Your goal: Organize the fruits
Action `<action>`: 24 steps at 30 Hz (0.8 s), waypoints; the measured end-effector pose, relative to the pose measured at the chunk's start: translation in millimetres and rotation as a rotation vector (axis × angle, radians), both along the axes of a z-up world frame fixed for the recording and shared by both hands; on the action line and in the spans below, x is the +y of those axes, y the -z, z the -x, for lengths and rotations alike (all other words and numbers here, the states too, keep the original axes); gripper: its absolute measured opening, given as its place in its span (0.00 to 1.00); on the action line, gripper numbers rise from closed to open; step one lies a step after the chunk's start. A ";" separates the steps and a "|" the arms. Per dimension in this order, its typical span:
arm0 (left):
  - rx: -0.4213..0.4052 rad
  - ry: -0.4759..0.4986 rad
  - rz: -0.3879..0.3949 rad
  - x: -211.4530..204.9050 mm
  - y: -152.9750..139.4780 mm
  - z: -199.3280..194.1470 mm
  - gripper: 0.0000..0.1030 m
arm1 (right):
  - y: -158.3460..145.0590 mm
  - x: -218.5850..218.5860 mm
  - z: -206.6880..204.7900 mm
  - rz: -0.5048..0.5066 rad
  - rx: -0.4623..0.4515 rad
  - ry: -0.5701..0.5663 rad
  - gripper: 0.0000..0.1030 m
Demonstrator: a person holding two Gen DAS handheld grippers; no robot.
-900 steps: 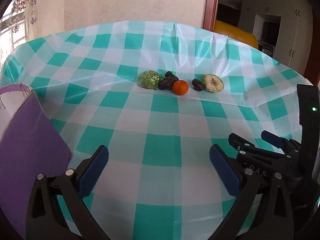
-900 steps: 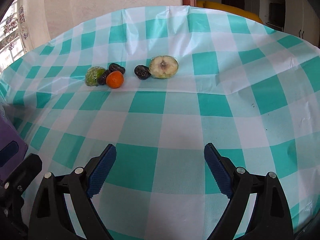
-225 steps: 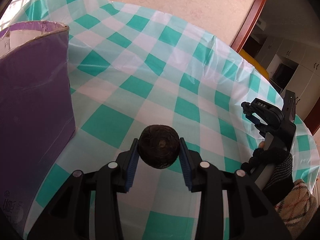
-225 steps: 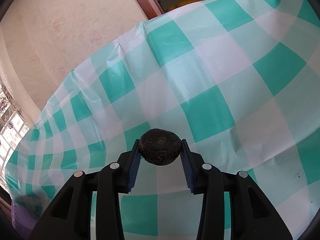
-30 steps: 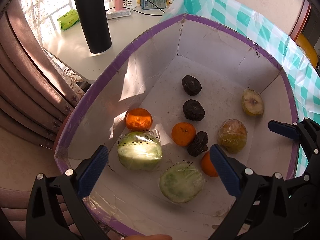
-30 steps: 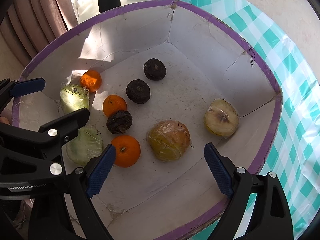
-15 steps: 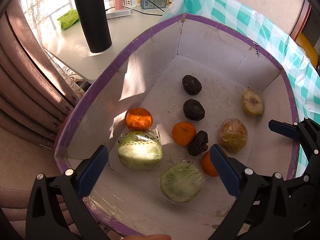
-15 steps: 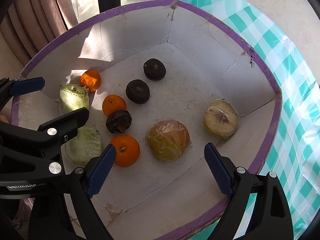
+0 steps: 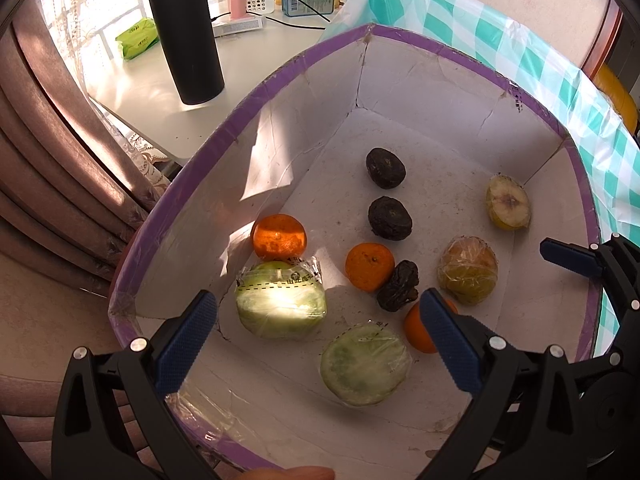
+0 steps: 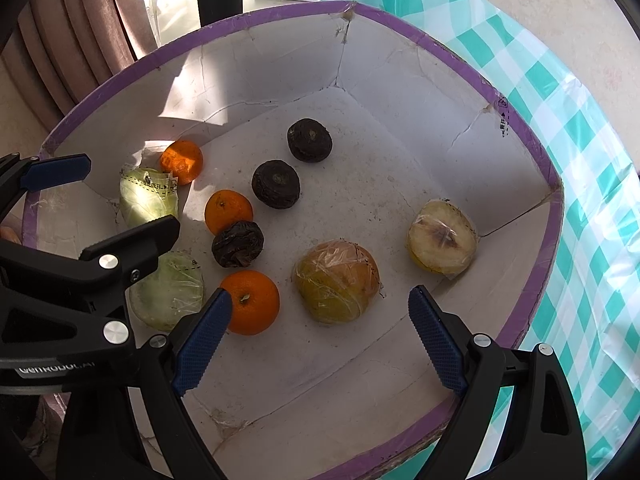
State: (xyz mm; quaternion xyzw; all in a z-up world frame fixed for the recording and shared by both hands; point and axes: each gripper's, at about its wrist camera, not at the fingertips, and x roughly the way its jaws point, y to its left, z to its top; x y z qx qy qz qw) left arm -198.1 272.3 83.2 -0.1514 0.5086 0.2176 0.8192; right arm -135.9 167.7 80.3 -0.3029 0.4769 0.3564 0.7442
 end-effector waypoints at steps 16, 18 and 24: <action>0.029 -0.017 -0.030 -2.5 1.9 0.6 0.98 | 0.0 -0.4 -1.2 -0.003 -0.005 -0.003 0.84; 0.038 -0.027 -0.034 -2.5 0.8 -0.2 0.98 | -0.7 0.5 -1.1 -0.008 -0.001 -0.002 0.84; 0.055 -0.095 -0.089 -4.3 -15.2 3.4 0.98 | -4.5 1.0 -2.1 -0.047 0.014 -0.001 0.84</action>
